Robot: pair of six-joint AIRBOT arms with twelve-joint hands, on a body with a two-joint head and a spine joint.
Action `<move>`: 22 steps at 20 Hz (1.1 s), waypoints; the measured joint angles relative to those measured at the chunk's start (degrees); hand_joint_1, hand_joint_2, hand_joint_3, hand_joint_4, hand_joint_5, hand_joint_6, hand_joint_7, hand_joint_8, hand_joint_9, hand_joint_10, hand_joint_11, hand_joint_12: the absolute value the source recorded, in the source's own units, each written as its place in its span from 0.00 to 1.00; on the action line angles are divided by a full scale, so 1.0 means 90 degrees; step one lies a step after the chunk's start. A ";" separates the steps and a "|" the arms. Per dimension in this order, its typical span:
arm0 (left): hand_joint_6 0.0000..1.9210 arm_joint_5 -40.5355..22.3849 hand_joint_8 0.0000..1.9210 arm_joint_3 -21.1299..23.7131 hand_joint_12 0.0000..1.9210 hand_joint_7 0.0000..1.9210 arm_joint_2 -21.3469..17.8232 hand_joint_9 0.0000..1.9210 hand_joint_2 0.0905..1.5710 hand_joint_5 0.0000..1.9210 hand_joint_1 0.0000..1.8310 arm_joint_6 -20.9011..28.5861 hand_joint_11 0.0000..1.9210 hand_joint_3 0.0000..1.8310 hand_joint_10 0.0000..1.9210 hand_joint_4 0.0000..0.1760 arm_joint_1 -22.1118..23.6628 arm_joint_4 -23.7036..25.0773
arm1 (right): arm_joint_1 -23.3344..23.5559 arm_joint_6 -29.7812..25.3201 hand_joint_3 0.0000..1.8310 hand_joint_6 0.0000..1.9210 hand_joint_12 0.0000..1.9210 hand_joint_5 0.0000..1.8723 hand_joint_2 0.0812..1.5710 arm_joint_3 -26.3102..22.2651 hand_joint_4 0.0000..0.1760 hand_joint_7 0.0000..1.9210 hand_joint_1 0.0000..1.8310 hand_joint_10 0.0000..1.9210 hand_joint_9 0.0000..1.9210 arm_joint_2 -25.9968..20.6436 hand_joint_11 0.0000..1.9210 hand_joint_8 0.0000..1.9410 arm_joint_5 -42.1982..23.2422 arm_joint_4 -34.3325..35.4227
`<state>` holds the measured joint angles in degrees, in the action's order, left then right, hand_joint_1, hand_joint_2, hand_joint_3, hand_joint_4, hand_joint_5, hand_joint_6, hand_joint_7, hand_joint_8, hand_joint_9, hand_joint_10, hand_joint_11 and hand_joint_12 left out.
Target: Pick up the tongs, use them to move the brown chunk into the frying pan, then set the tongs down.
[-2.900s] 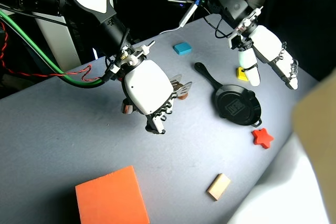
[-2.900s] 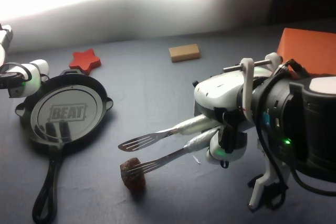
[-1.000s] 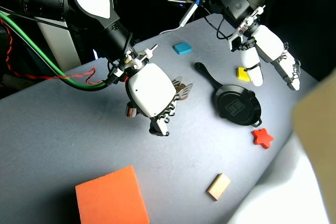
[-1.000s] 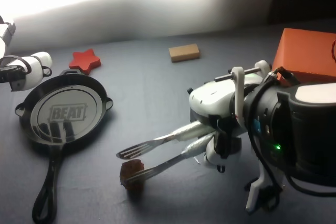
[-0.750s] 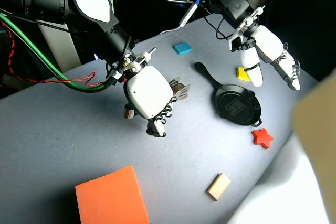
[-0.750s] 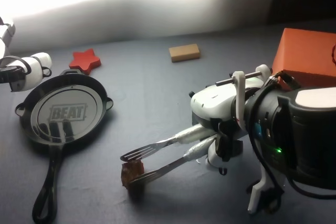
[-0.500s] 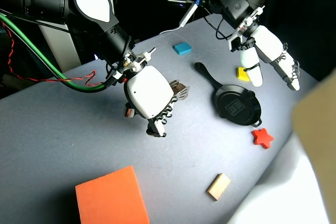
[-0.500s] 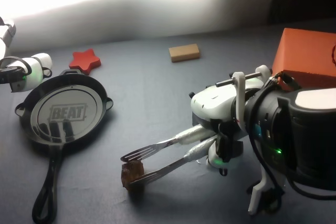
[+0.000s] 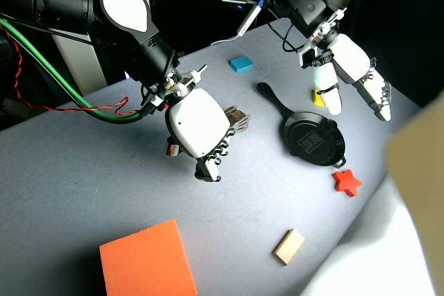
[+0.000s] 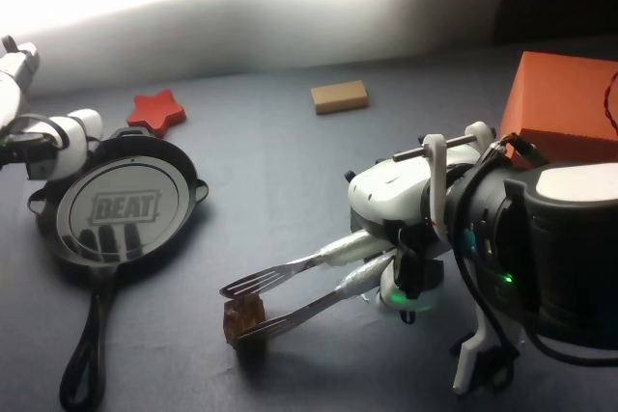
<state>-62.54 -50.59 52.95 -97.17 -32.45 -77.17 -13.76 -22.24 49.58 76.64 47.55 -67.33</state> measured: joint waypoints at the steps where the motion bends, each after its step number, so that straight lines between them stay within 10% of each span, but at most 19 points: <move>1: 0.00 0.0053 0.00 0.0012 0.29 0.05 0.0000 0.05 0.88 0.02 0.10 0.0000 0.00 0.00 0.01 0.19 -0.0002 0.0000 | 0.0000 -0.0002 0.00 0.34 0.65 0.40 0.70 -0.0002 0.00 0.52 0.59 0.00 0.49 0.0005 0.21 0.00 0.0000 -0.0002; 3: 0.00 0.0078 0.00 0.0017 0.29 0.05 0.0000 0.06 0.88 0.02 0.09 0.0000 0.00 0.00 0.01 0.20 -0.0007 0.0005 | 0.0000 0.0000 0.00 0.15 0.65 0.44 0.70 -0.0002 0.00 0.51 0.59 0.00 0.48 0.0005 0.20 0.00 0.0002 0.0000; 4: 0.00 0.0090 0.00 0.0017 0.28 0.05 0.0000 0.05 0.88 0.02 0.11 0.0000 0.00 0.00 0.00 0.19 -0.0007 0.0002 | 0.0000 0.0000 0.01 0.52 0.65 0.45 0.73 -0.0002 0.00 0.52 0.61 0.00 0.48 0.0005 0.20 0.00 0.0005 0.0000; 6: 0.00 0.0112 0.00 0.0017 0.29 0.05 0.0000 0.06 0.88 0.03 0.10 0.0000 0.00 0.00 0.01 0.19 -0.0005 0.0002 | 0.0000 0.0000 0.00 0.64 0.67 0.43 0.75 -0.0002 0.00 0.52 0.60 0.00 0.49 0.0005 0.20 0.00 -0.0002 0.0000; 11: 0.00 0.0138 0.00 0.0017 0.28 0.05 0.0000 0.06 0.88 0.02 0.09 0.0000 0.00 0.00 0.00 0.21 -0.0002 0.0002 | 0.0000 0.0000 0.00 0.62 0.69 0.45 0.74 -0.0002 0.00 0.56 0.61 0.02 0.53 0.0005 0.22 0.01 -0.0002 0.0000; 12: 0.00 0.0138 0.00 0.0017 0.28 0.04 0.0000 0.05 0.88 0.02 0.07 0.0000 0.00 0.00 0.00 0.22 -0.0002 0.0002 | 0.0000 0.0000 0.00 0.62 0.70 0.47 0.72 -0.0002 0.00 0.50 0.65 0.03 0.55 0.0005 0.24 0.42 -0.0005 0.0000; 13: 0.00 0.0138 0.00 0.0017 0.30 0.04 0.0000 0.05 0.88 0.01 0.07 0.0000 0.00 0.00 0.00 0.21 -0.0005 0.0002 | 0.0000 -0.0002 0.00 0.61 0.70 0.48 0.72 -0.0002 0.04 0.48 0.65 0.04 0.56 0.0005 0.26 0.51 -0.0005 0.0000; 22: 0.00 0.0155 0.00 0.0017 0.33 0.06 -0.0041 0.06 0.87 0.02 0.10 0.0000 0.00 0.00 0.01 0.24 -0.0005 0.0005 | 0.0000 -0.0002 0.00 0.52 0.70 0.52 0.68 -0.0010 0.11 0.56 0.67 0.07 0.64 0.0005 0.34 0.44 -0.0007 0.0000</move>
<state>-61.14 -50.43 52.58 -97.17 -32.49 -77.12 -13.76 -22.26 49.50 76.69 47.48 -67.33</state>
